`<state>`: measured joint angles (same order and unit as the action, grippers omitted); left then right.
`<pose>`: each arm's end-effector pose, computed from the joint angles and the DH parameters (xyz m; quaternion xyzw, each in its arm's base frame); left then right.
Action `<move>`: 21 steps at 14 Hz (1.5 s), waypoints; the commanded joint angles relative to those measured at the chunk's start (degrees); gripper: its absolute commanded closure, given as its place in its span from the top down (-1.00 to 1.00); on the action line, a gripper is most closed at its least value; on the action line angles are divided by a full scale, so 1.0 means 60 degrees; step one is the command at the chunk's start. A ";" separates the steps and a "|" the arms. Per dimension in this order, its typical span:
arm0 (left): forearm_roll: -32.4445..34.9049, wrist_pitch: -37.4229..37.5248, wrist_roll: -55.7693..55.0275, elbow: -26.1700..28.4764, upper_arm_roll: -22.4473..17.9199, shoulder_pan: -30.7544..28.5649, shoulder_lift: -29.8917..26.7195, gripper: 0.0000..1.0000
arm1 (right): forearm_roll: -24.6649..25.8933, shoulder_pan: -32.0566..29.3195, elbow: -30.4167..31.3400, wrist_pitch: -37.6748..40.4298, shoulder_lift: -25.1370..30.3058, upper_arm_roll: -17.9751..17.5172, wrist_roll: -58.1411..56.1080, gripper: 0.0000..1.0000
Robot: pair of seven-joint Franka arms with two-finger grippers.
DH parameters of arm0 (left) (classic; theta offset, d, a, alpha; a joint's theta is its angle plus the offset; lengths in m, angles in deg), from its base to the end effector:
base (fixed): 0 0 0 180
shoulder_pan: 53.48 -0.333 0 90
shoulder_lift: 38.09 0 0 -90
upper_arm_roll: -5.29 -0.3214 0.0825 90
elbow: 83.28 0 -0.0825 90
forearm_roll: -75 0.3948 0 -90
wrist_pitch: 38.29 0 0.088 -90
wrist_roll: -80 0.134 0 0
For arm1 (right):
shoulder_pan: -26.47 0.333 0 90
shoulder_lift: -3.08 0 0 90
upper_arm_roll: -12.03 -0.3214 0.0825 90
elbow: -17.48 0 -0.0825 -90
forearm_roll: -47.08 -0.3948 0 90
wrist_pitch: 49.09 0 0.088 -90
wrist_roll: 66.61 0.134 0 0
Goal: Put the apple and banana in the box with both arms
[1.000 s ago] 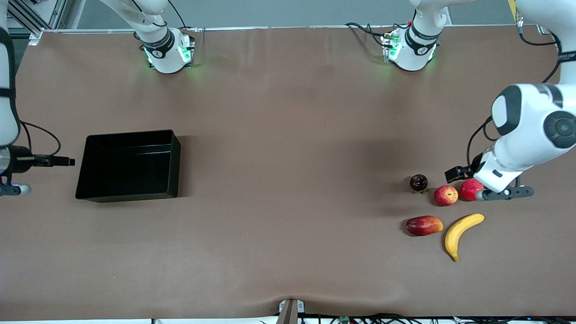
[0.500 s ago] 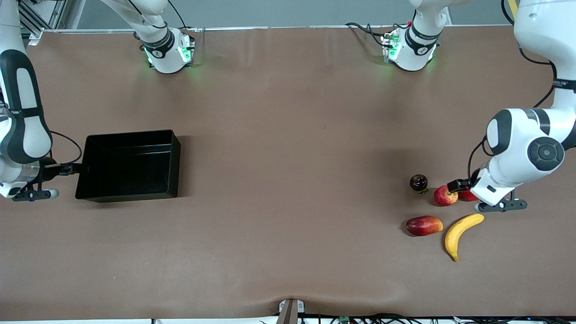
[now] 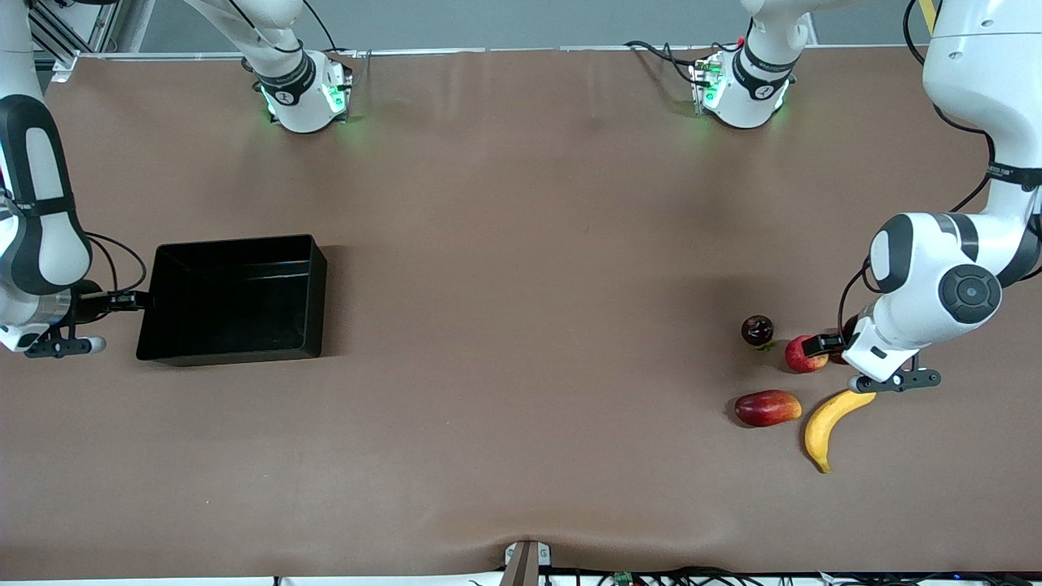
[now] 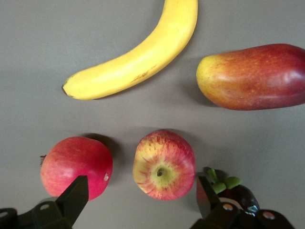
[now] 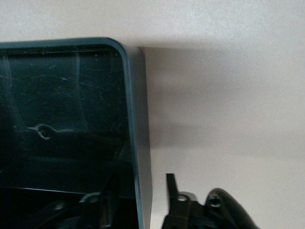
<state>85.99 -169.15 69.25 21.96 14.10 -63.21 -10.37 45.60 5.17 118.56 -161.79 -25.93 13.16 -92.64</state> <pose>0.6513 0.0233 0.2367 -0.9982 -0.0461 0.0107 0.0368 0.5808 -0.2366 0.2288 -0.9882 -0.0248 0.1353 0.0676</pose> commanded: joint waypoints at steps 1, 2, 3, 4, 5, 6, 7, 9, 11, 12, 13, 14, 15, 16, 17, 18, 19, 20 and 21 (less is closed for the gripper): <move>0.0116 -0.0380 -0.0230 -0.0094 0.0010 -0.0003 0.0316 1.00 | -0.0106 -0.0201 0.0217 -0.0069 0.0001 -0.0159 -0.0144 -0.64; 0.0116 -0.0512 -0.0230 -0.0094 0.0010 -0.0032 0.0448 1.00 | -0.0106 -0.0201 0.0247 -0.0069 0.0001 -0.0159 -0.0129 -0.82; 0.0116 -0.0644 -0.0245 -0.0065 0.0010 -0.0018 0.0551 1.00 | -0.0121 -0.0186 0.0248 0.0003 0.0016 -0.0159 -0.0129 -1.00; 0.0102 -0.0776 -0.0259 -0.0050 0.0010 -0.0018 0.0595 1.00 | -0.0121 -0.0186 0.0233 0.0019 0.0016 -0.0159 -0.0129 -1.00; 0.0102 -0.0777 -0.0332 -0.0050 0.0010 -0.0047 0.0625 1.00 | -0.0135 -0.0186 0.0190 0.0091 0.0045 -0.0174 -0.0114 -1.00; 0.0073 -0.0806 -0.0333 -0.0064 0.0025 -0.0047 0.0712 1.00 | -0.0135 -0.0157 0.0117 0.0280 0.0103 -0.0174 -0.0100 -1.00; 0.0072 -0.0850 -0.0347 -0.0050 0.0025 -0.0047 0.0742 1.00 | -0.0164 -0.0084 -0.0102 0.0630 0.0176 -0.0203 -0.0056 -1.00; -0.0044 -0.0850 -0.0347 -0.0035 0.0039 -0.0062 0.0815 1.00 | -0.0601 0.0077 -0.1080 0.2033 0.0280 -0.0218 0.0032 -1.00; -0.0176 -0.0850 -0.0347 0.0009 0.0039 -0.0033 0.0859 1.00 | -0.0984 0.0340 -0.1728 0.2857 0.0280 -0.0218 0.0192 -1.00; -0.0177 -0.0836 -0.0318 0.0038 0.0039 -0.0047 0.0859 1.00 | -0.1072 0.0486 -0.1875 0.3078 0.0294 -0.0218 0.0672 -1.00; -0.0177 -0.0836 -0.0275 0.0067 0.0054 -0.0047 0.0859 1.00 | -0.1087 0.0720 -0.1963 0.3240 0.0338 -0.0261 0.1068 -1.00; -0.0177 -0.0836 -0.0216 0.0126 0.0069 -0.0062 0.0859 1.00 | -0.1102 0.1056 -0.2066 0.3386 0.0411 -0.0262 0.1145 -1.00; -0.0177 -0.0807 -0.0158 0.0126 0.0083 -0.0033 0.0859 1.00 | -0.1160 0.1335 -0.2096 0.3489 0.0528 -0.0276 0.1174 -1.00; -0.0177 -0.0806 -0.0157 0.0199 0.0098 -0.0033 0.0859 1.00 | -0.1349 0.1671 -0.2096 0.3577 0.0572 -0.0276 0.1247 -1.00; -0.0177 -0.0806 -0.0157 0.0228 0.0098 -0.0018 0.0859 0.95 | -0.1612 0.1935 -0.2096 0.3781 0.0602 -0.0262 0.1408 -1.00; -0.0177 -0.0777 -0.0172 0.0229 0.0098 0.0011 0.0859 0.54 | -0.1818 0.2257 -0.2082 0.3841 0.0631 -0.0291 0.1583 -1.00; -0.0177 -0.0763 -0.0172 0.0229 0.0113 0.0011 0.0859 0.07 | -0.1878 0.2666 -0.2081 0.3885 0.0675 -0.0291 0.1802 -1.00; -0.0177 -0.0748 -0.0114 0.0229 0.0113 0.0026 0.0845 -0.43 | -0.1879 0.3135 -0.2096 0.3871 0.0719 -0.0378 0.1921 -1.00; -0.0162 -0.0719 -0.0113 0.0229 0.0113 0.0026 0.0830 -0.91 | -0.1835 0.3632 -0.2111 0.3828 0.0748 -0.0437 0.2009 -1.00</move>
<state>85.78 -173.58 67.80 22.99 14.75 -63.19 -4.90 35.85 22.43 106.10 -140.17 -23.18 10.72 -82.18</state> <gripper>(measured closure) 0.247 0.943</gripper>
